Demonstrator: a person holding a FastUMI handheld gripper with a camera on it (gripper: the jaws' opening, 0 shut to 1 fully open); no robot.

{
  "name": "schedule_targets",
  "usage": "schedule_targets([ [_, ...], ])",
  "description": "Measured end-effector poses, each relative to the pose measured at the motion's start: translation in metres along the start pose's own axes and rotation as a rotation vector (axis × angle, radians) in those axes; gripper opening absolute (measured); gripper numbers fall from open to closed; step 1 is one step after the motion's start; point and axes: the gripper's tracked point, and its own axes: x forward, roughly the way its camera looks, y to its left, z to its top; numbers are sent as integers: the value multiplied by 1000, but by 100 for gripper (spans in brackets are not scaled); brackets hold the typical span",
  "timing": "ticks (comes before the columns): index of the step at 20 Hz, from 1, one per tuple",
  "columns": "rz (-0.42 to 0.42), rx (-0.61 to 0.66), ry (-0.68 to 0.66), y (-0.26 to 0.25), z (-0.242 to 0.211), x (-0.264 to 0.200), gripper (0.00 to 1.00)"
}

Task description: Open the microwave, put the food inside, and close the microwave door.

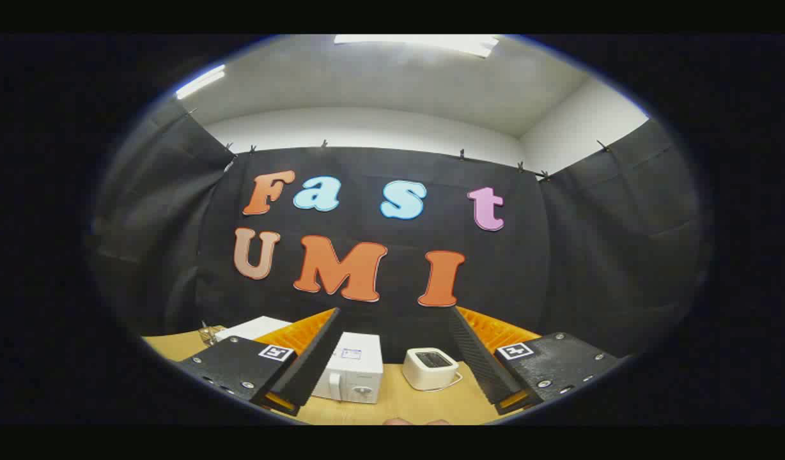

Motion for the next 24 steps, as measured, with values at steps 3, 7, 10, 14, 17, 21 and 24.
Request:
schedule_targets([
  [3, 9, -6, -8, 5, 8, 0, 100],
  [7, 20, -15, -13, 8, 10, -1, 99],
  [10, 22, -8, -3, 9, 6, -1, 99],
  [14, 17, -6, 9, 6, 0, 1, 99],
  [17, 13, -2, 16, 4, -3, 1, 99],
  [21, 8, 7, 30, 2, -8, 3, 99],
  [24, 6, 10, 36, 1, -10, 3, 99],
])
